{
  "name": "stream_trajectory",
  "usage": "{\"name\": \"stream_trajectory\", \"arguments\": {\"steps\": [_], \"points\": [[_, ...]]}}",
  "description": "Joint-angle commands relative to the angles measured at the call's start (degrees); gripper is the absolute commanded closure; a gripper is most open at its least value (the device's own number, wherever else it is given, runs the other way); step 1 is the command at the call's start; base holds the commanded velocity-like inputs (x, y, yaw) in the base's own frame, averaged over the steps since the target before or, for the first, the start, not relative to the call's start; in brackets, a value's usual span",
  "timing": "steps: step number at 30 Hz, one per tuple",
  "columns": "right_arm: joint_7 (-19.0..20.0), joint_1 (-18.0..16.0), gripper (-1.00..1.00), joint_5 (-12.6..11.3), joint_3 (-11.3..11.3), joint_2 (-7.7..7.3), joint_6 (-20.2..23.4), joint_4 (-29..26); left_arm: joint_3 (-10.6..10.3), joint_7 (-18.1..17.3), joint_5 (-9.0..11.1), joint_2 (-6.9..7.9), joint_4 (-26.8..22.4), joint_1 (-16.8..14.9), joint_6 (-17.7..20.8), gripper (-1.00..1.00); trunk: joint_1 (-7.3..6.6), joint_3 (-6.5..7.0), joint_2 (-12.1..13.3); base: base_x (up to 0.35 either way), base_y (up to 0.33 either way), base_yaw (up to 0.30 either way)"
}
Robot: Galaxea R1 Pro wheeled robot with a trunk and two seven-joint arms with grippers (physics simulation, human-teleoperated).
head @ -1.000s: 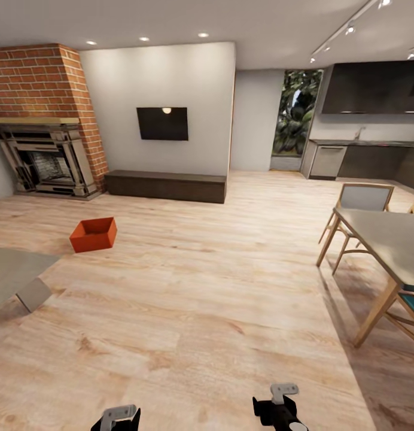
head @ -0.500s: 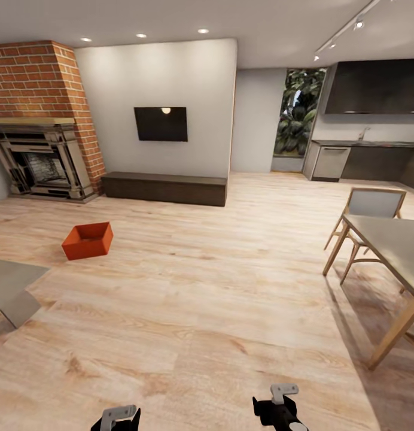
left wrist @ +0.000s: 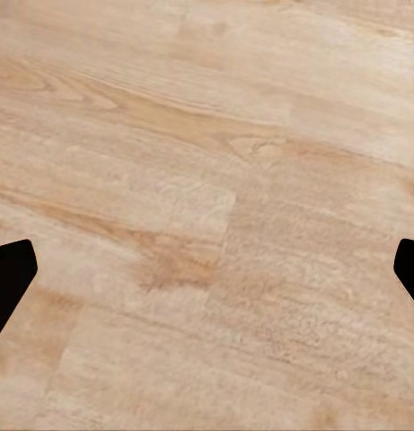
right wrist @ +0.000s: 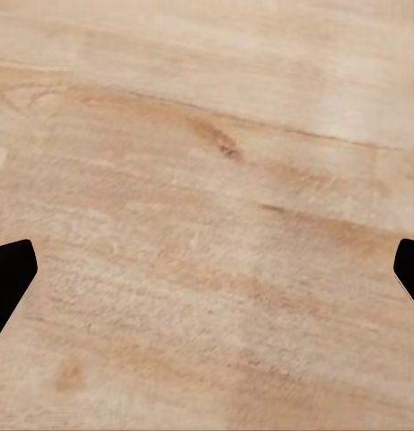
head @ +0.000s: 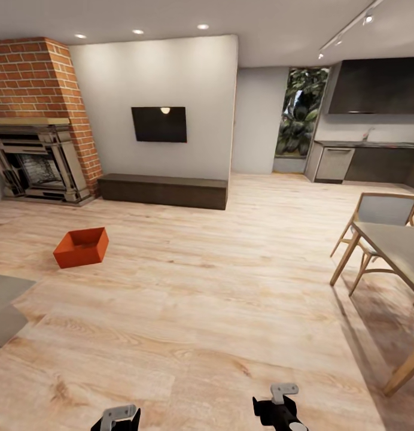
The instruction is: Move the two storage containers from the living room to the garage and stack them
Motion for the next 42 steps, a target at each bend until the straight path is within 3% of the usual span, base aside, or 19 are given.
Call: {"name": "stream_trajectory", "arguments": {"steps": [1, 15, 19, 20, 22, 24, 32, 42], "points": [[-0.3, 0.0, -1.00, 0.1, 0.3, 0.00, -0.1, 0.1, 0.5, -0.5, -0.3, -0.06, 0.0, 0.0, -0.1, -1.00, 0.04, -0.06, 0.0, 0.347, 0.000, 0.000], [-0.2, 0.0, -1.00, 0.3, 0.4, 0.11, -0.1, 0.1, 0.5, -0.5, -0.2, -0.06, 0.0, 0.0, -0.2, -1.00, 0.04, -0.06, 0.0, 0.272, 0.000, 0.000], [-0.4, -0.1, -1.00, 0.4, 0.8, 1.99, -0.1, -0.1, 0.4, -0.5, -0.2, -0.06, -0.2, 0.0, -0.2, -1.00, 0.04, -0.06, 0.0, 0.031, 0.000, 0.000], [-0.8, -1.5, -1.00, 0.4, 0.8, 3.31, 0.1, -0.3, 0.3, -0.4, -0.2, -0.06, -0.2, 0.0, -0.2, -1.00, 0.04, -0.06, 0.0, 0.005, 0.000, 0.000], [-1.2, -2.4, -1.00, 0.4, 0.8, 3.64, 0.5, -0.3, 0.3, -0.4, -0.2, -0.06, -0.3, 0.0, -0.2, -1.00, 0.04, -0.06, 0.0, 0.003, 0.000, 0.000], [-2.5, -4.7, -1.00, 0.4, 0.8, 4.03, 3.9, -0.2, 0.4, -0.4, -0.2, -0.06, -0.3, 0.0, -0.2, -1.00, 0.04, -0.06, 0.0, 0.001, 0.000, 0.000], [-3.1, -5.8, -1.00, 0.4, 0.6, 4.13, 5.8, 0.0, 0.6, -0.4, -0.2, -0.06, 0.1, 0.0, -0.2, -1.00, 0.04, -0.06, 0.0, 0.000, 0.000, 0.000], [-3.1, -5.7, -1.00, 0.4, 0.6, 4.07, 1.9, 2.1, 0.7, -0.3, -0.2, 0.01, 0.3, 0.0, -0.2, -1.00, 0.04, -0.06, 0.0, 0.000, 0.000, 0.000]]}}
